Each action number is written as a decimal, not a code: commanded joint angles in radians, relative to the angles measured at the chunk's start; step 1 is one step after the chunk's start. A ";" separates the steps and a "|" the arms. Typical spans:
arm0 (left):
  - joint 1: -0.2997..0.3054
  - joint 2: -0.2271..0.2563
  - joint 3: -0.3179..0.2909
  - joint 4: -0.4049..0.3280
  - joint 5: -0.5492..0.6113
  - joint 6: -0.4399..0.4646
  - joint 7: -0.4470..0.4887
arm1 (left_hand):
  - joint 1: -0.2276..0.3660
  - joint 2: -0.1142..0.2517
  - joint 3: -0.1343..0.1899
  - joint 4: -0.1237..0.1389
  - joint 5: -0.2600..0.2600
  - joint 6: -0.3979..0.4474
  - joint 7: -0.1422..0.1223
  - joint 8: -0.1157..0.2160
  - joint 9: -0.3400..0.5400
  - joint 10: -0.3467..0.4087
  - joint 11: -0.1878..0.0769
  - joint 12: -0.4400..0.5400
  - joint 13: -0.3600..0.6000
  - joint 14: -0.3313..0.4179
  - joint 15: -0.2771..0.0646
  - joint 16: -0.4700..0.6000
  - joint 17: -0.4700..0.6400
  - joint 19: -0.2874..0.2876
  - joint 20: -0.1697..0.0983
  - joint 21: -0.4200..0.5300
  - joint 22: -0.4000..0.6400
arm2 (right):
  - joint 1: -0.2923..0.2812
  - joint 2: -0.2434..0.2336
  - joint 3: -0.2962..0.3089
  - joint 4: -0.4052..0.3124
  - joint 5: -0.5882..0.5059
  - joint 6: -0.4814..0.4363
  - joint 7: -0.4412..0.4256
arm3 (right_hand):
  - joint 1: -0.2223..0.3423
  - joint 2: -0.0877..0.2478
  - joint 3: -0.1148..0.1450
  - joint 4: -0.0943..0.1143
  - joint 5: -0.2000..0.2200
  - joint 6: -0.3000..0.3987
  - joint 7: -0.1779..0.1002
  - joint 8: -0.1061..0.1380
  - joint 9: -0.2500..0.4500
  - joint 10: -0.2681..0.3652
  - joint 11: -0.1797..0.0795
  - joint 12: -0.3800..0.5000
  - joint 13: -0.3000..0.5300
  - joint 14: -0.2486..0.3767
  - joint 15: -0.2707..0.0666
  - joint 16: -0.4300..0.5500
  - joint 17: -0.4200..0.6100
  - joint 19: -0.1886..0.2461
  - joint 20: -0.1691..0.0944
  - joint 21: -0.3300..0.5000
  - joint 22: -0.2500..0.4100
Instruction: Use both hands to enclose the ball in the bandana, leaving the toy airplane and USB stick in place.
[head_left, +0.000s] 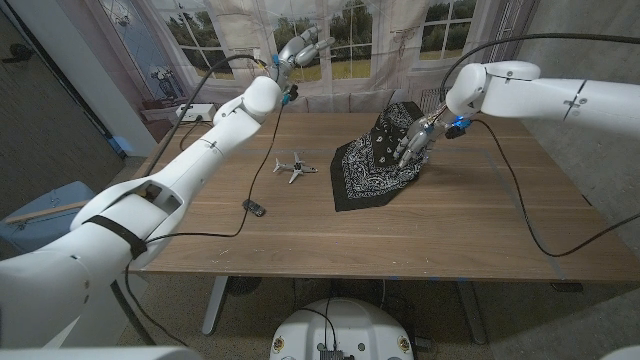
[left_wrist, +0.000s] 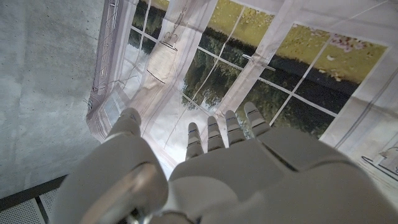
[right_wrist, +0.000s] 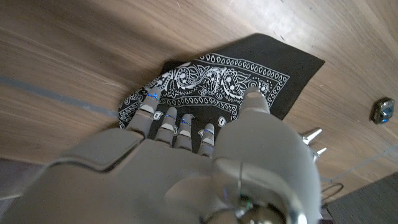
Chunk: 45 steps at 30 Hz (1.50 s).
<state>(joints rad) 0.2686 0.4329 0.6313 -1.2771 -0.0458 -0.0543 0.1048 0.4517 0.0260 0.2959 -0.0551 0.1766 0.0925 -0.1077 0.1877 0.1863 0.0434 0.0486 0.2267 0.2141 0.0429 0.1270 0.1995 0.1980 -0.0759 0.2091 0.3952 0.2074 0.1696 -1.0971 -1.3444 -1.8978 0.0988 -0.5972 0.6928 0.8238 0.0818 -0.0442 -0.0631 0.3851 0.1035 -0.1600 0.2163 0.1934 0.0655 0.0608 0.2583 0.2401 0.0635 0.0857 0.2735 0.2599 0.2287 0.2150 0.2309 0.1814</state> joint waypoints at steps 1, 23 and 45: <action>0.005 0.055 -0.007 -0.047 -0.076 0.052 -0.137 | -0.015 0.003 -0.007 0.003 -0.004 -0.007 -0.003 -0.003 0.002 0.001 0.008 -0.003 0.002 -0.001 0.005 0.000 0.006 -0.009 0.004 -0.002 0.005 | -0.765 -0.143 0.838 -0.203 0.063 0.064 -0.655 | -0.048 0.005 -0.014 0.022 -0.016 0.069 0.014 0.024 0.006 0.058 -0.008 0.022 0.008 0.022 -0.009 0.008 0.003 -0.027 -0.001 -0.016 0.001; 0.058 0.084 -0.039 -0.111 -0.128 0.057 -0.138 | -0.031 0.009 -0.008 0.005 -0.003 -0.030 0.018 -0.004 0.002 -0.012 0.014 -0.005 0.003 -0.014 0.005 -0.001 0.006 -0.019 0.004 -0.007 0.008 | -0.825 -0.065 0.862 -0.159 -0.089 0.173 -0.539 | 0.064 0.033 0.039 -0.058 -0.047 -0.068 -0.023 -0.030 0.007 -0.035 -0.012 -0.028 0.016 0.009 -0.011 -0.014 -0.014 0.073 -0.034 0.009 0.003; 0.135 0.191 -0.087 -0.404 -0.096 0.553 0.029 | -0.079 0.031 -0.014 0.022 -0.002 -0.063 -0.018 -0.001 0.002 -0.048 0.040 -0.010 0.006 -0.056 0.055 -0.004 0.009 -0.050 0.006 -0.022 0.012 | -0.765 0.107 0.721 -0.039 -0.356 0.247 -0.490 | 0.038 0.031 0.034 -0.048 -0.070 -0.072 -0.049 -0.015 0.009 -0.088 -0.005 -0.045 0.019 -0.049 0.013 -0.037 -0.008 0.025 -0.002 -0.019 0.003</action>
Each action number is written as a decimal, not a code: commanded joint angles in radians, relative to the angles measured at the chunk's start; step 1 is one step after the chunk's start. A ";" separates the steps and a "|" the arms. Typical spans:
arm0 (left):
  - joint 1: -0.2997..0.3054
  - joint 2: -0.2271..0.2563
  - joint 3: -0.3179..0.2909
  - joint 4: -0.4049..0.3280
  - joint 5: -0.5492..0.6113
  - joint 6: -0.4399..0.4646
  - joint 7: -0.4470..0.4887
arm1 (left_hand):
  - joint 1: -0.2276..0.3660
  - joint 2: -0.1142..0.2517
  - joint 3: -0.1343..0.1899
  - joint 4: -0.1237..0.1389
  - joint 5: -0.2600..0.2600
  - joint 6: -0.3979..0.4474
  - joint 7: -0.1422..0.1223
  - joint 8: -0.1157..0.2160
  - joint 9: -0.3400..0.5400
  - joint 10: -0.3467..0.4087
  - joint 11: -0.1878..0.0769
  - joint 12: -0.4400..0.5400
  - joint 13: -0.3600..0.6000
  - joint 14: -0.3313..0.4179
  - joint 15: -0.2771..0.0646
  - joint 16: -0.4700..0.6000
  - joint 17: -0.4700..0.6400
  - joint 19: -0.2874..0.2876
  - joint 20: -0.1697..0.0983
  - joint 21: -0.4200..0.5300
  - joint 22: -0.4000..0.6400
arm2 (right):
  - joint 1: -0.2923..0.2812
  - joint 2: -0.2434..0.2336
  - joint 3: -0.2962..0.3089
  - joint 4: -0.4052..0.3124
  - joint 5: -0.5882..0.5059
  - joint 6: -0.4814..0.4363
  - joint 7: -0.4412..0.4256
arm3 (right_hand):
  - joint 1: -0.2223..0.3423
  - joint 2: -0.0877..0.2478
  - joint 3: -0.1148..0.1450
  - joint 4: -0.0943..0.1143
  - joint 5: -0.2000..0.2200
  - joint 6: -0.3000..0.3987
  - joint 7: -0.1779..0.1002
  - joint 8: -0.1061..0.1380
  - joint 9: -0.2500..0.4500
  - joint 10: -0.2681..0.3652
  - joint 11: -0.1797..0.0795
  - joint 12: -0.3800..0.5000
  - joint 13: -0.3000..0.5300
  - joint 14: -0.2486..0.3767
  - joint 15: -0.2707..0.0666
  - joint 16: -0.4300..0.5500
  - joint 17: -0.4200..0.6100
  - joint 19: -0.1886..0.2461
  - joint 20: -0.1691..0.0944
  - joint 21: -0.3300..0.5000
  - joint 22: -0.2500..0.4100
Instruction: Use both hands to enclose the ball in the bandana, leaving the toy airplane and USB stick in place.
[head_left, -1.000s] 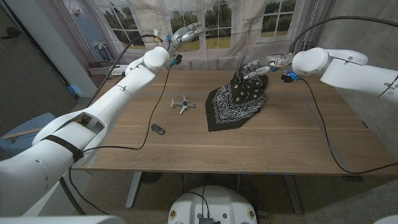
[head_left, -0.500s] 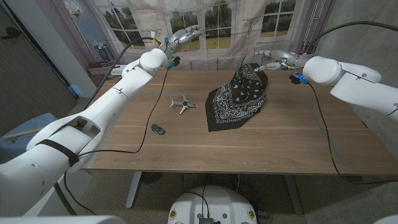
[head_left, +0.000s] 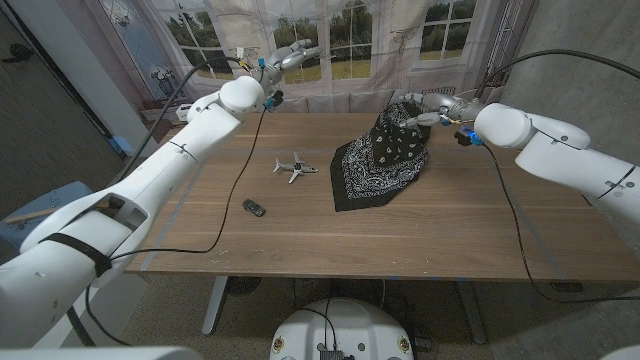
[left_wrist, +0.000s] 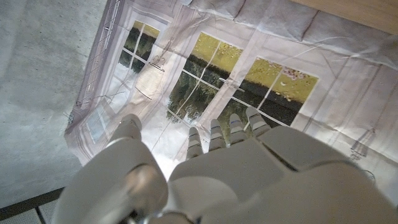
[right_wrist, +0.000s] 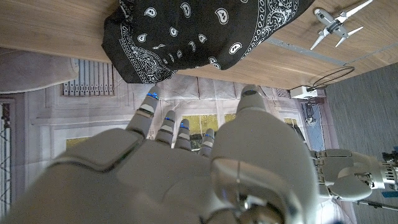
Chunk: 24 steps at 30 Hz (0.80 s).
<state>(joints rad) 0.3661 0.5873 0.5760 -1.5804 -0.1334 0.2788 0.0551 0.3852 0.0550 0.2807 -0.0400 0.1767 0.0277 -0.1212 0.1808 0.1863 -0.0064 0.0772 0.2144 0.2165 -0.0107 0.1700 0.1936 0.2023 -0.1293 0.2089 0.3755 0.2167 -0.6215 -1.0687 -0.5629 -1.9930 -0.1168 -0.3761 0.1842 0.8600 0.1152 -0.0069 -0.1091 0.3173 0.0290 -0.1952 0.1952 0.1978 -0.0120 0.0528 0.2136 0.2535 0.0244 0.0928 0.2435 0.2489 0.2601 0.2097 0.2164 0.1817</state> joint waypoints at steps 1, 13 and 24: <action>0.040 0.038 -0.035 -0.102 -0.013 0.224 0.082 | -0.015 0.004 0.001 0.009 -0.002 0.002 -0.004 0.006 0.001 0.002 0.013 0.003 0.004 -0.002 0.012 0.003 0.005 0.004 0.006 -0.002 0.003 | 0.029 0.084 -0.064 0.061 -0.149 0.028 0.023 | 0.002 -0.002 -0.003 -0.002 -0.003 0.004 -0.015 0.007 0.004 -0.012 0.003 -0.001 0.005 -0.011 0.006 -0.007 0.003 -0.007 0.003 -0.005 0.003; 0.064 0.069 -0.057 -0.144 -0.056 0.273 0.110 | -0.035 0.015 -0.001 0.019 -0.003 0.000 0.009 0.007 0.001 0.001 0.018 0.005 0.005 -0.002 0.012 0.005 0.006 0.005 0.006 -0.002 0.004 | 0.095 0.144 -0.143 0.093 -0.298 0.023 0.119 | 0.000 -0.002 -0.001 -0.004 -0.010 -0.044 -0.022 -0.009 0.005 -0.065 0.005 -0.015 0.006 -0.051 0.028 -0.022 0.005 -0.036 0.005 -0.016 0.002; 0.109 0.090 -0.093 -0.197 -0.118 0.371 0.154 | -0.047 0.018 -0.003 0.023 -0.003 -0.005 0.011 0.007 0.001 -0.004 0.028 0.005 0.005 -0.005 0.018 0.006 0.005 0.008 0.006 -0.001 0.005 | 0.144 0.213 -0.193 0.178 -0.366 0.086 0.174 | -0.006 -0.007 -0.003 -0.003 -0.015 -0.076 -0.023 -0.014 0.004 -0.091 0.011 -0.019 0.006 -0.069 0.040 -0.029 0.004 -0.054 0.006 -0.021 0.002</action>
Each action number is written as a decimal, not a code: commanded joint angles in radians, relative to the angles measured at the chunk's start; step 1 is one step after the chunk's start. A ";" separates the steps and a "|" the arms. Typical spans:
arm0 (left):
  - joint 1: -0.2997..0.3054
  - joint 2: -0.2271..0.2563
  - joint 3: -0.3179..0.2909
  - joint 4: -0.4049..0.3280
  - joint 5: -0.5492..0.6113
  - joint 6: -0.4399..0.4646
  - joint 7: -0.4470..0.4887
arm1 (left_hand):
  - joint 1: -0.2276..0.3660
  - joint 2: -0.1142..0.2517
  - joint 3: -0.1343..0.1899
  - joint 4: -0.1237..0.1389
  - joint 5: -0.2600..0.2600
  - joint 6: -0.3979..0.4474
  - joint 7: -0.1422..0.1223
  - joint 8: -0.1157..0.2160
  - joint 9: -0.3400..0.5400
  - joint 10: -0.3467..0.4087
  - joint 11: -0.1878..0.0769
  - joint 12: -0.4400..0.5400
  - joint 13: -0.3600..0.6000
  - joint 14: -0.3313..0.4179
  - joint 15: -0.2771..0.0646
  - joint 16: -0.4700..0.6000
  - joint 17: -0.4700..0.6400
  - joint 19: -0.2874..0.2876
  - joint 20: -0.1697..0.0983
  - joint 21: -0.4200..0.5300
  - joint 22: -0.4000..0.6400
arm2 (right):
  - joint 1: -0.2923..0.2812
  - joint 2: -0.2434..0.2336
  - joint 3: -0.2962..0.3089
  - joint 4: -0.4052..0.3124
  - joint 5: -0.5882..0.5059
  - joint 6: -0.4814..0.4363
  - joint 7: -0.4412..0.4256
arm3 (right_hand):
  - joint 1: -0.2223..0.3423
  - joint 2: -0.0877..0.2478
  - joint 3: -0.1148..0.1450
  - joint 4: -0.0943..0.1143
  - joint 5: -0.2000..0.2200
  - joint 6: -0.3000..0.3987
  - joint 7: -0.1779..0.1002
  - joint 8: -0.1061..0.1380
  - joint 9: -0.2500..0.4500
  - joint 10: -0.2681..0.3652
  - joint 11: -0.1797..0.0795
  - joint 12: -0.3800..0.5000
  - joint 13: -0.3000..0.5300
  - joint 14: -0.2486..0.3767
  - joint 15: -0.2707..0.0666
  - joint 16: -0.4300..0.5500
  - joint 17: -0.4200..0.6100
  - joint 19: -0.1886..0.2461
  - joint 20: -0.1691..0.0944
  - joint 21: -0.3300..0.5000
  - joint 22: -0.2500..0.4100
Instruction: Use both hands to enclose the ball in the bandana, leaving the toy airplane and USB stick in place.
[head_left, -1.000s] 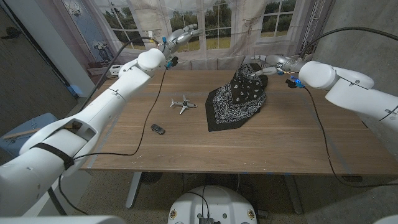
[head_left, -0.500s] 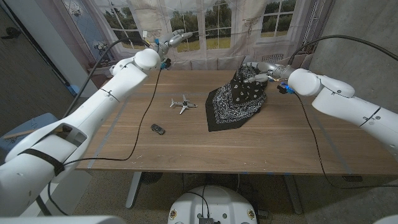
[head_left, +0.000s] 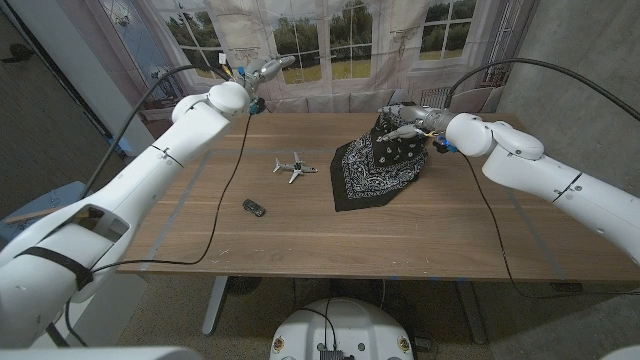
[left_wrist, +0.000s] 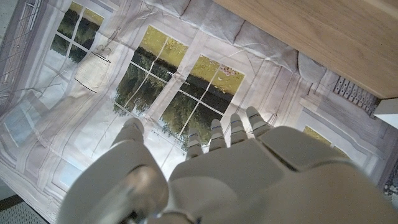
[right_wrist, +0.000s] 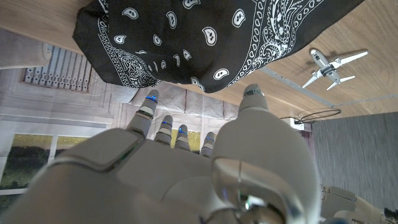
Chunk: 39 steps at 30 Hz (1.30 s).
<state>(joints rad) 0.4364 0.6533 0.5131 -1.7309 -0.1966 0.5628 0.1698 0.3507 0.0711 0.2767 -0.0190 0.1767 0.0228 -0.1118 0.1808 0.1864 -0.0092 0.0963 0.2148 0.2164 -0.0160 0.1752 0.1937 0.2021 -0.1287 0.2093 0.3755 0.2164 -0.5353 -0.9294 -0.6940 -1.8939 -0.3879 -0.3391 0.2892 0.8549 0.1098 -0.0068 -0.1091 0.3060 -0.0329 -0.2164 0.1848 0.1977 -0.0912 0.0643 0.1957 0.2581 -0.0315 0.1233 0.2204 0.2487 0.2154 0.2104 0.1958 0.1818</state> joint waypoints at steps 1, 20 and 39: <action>0.043 0.026 -0.033 -0.049 -0.060 0.089 0.042 | -0.013 0.002 0.001 0.002 -0.003 0.000 0.003 0.007 0.001 -0.001 0.009 0.005 0.006 0.000 0.012 0.006 0.005 0.008 0.006 -0.001 0.005 | 0.062 0.081 -0.069 0.085 -0.107 0.052 0.072 | -0.002 -0.001 -0.003 -0.003 -0.004 -0.021 -0.001 -0.005 0.005 -0.017 -0.002 -0.002 0.001 -0.014 0.010 -0.005 0.004 -0.012 0.005 -0.001 0.002; 0.112 0.073 -0.081 -0.088 -0.160 0.120 0.079 | -0.026 0.005 0.000 0.004 -0.002 -0.014 0.007 0.005 0.001 -0.020 0.016 0.001 0.006 -0.013 0.020 0.003 0.005 0.010 0.006 0.000 0.007 | 0.167 0.204 -0.173 0.245 -0.230 0.122 0.164 | -0.005 -0.008 -0.006 -0.006 -0.007 -0.043 -0.003 0.001 0.005 -0.032 0.000 0.005 0.001 -0.021 0.024 -0.007 0.000 0.001 -0.006 0.008 0.002; 0.081 0.068 -0.048 -0.014 -0.173 0.024 0.045 | -0.032 0.008 -0.001 0.004 -0.002 -0.013 0.007 0.008 0.000 -0.022 0.012 0.003 0.007 -0.016 0.017 0.004 0.004 0.009 0.005 -0.001 0.007 | 0.267 0.320 -0.270 0.456 -0.283 0.067 0.253 | 0.003 -0.011 -0.004 -0.012 -0.005 -0.096 -0.003 -0.005 0.004 -0.062 0.010 0.002 0.000 -0.015 0.019 -0.004 -0.004 0.021 -0.002 0.016 0.003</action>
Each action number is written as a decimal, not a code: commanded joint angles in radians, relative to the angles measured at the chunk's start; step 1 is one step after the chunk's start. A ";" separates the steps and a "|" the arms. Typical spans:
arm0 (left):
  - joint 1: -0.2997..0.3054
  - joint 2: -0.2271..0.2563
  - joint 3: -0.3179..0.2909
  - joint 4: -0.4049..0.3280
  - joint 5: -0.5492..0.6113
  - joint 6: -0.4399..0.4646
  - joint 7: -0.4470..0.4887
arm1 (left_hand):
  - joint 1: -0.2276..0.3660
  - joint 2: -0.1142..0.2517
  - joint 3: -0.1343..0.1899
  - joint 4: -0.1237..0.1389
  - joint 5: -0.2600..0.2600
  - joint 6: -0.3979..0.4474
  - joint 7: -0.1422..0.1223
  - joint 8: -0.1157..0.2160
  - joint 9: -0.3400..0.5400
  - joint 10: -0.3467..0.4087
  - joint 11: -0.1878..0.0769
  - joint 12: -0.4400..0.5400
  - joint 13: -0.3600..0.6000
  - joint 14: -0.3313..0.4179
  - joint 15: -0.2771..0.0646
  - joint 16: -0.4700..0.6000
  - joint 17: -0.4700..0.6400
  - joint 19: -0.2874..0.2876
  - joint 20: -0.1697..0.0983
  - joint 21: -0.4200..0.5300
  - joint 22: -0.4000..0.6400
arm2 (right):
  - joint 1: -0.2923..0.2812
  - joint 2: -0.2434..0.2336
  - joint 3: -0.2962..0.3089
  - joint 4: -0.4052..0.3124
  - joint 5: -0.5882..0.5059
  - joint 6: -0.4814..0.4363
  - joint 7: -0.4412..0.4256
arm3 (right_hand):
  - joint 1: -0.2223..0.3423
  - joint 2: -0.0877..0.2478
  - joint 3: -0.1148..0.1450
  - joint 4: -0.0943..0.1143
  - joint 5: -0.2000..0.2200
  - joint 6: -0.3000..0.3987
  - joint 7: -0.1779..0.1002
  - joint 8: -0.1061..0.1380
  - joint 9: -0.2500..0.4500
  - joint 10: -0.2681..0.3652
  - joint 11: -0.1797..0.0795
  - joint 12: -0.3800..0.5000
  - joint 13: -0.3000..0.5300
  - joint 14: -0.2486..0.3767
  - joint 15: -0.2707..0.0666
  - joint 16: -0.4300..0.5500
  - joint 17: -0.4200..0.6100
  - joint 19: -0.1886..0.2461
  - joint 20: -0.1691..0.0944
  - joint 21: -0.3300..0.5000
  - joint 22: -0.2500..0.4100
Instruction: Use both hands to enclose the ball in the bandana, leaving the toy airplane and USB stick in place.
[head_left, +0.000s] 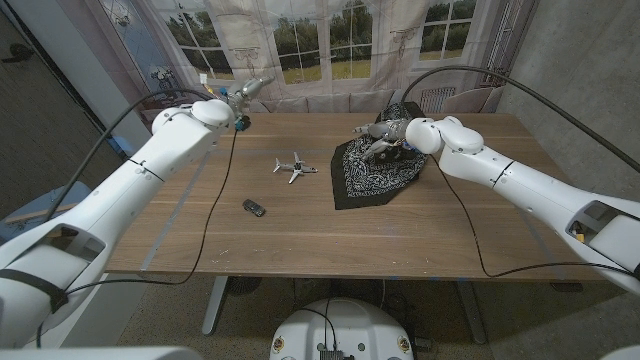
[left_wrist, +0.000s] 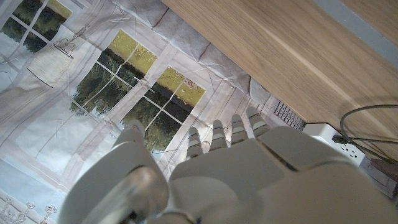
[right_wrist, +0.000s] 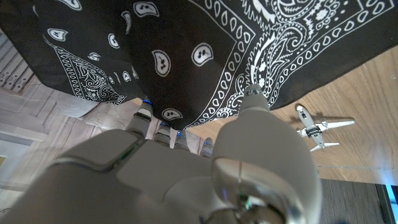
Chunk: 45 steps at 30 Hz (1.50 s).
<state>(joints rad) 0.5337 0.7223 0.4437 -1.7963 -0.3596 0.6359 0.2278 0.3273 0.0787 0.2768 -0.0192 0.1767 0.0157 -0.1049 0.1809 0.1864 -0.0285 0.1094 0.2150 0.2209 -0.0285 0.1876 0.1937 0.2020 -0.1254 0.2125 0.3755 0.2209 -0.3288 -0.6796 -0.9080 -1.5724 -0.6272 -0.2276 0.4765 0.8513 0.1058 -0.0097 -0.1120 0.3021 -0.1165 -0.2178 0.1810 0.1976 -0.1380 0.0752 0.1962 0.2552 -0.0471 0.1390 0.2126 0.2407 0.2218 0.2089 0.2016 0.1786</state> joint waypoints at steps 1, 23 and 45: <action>-0.017 0.000 0.022 0.052 -0.009 -0.052 -0.012 | -0.009 0.000 -0.001 0.004 -0.002 -0.005 -0.001 0.008 0.000 -0.002 0.000 0.003 0.002 -0.002 0.003 0.005 0.004 0.006 0.002 -0.001 0.003 | 0.067 0.078 -0.059 0.156 -0.037 -0.048 0.073 | 0.006 -0.007 -0.001 -0.009 -0.001 -0.016 -0.001 -0.001 0.004 -0.020 0.000 0.000 0.003 0.000 0.002 0.004 0.004 0.018 0.000 0.012 0.006; -0.045 -0.019 0.034 0.139 -0.022 -0.154 -0.073 | -0.024 0.003 -0.003 0.008 -0.001 0.010 0.004 0.014 0.000 -0.006 0.006 0.005 0.003 -0.006 0.004 0.006 0.005 0.006 0.002 -0.002 0.004 | 0.061 0.114 -0.156 0.255 -0.107 -0.202 -0.064 | 0.259 0.034 0.072 -0.049 0.024 0.197 -0.003 0.114 0.032 0.295 -0.102 0.170 0.025 0.440 -0.246 0.185 0.066 0.648 -0.183 0.252 0.026; -0.053 -0.021 0.045 0.134 -0.014 -0.181 -0.089 | -0.046 0.007 -0.009 0.018 0.000 0.010 0.005 0.013 0.000 -0.010 0.004 0.006 0.003 -0.013 0.004 0.007 0.007 -0.001 0.002 -0.005 0.005 | -0.231 -0.076 0.105 -0.122 -0.034 -0.201 -0.538 | 0.643 0.054 0.205 -0.042 -0.100 0.619 0.094 0.320 0.109 0.672 -0.077 0.451 0.167 0.940 -0.365 0.428 0.375 0.788 -0.386 0.631 0.160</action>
<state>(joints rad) 0.4875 0.7037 0.4798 -1.6573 -0.3806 0.4696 0.1494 0.2894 0.0824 0.2642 -0.0068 0.1767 0.0229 -0.0979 0.1887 0.1864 -0.0317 0.1126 0.2150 0.2206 -0.0375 0.1894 0.1937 0.2072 -0.1254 0.2124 0.3755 0.2207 -0.4156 -0.6637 -0.9320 -1.4853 -0.6714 -0.4104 0.1539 1.2270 -0.1240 0.0932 -0.0644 0.2089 0.3558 -0.2448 0.4860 0.3000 0.2548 -0.0160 0.6332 0.4134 0.3629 0.1802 0.6423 0.6092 0.9111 -0.0061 0.8179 0.3326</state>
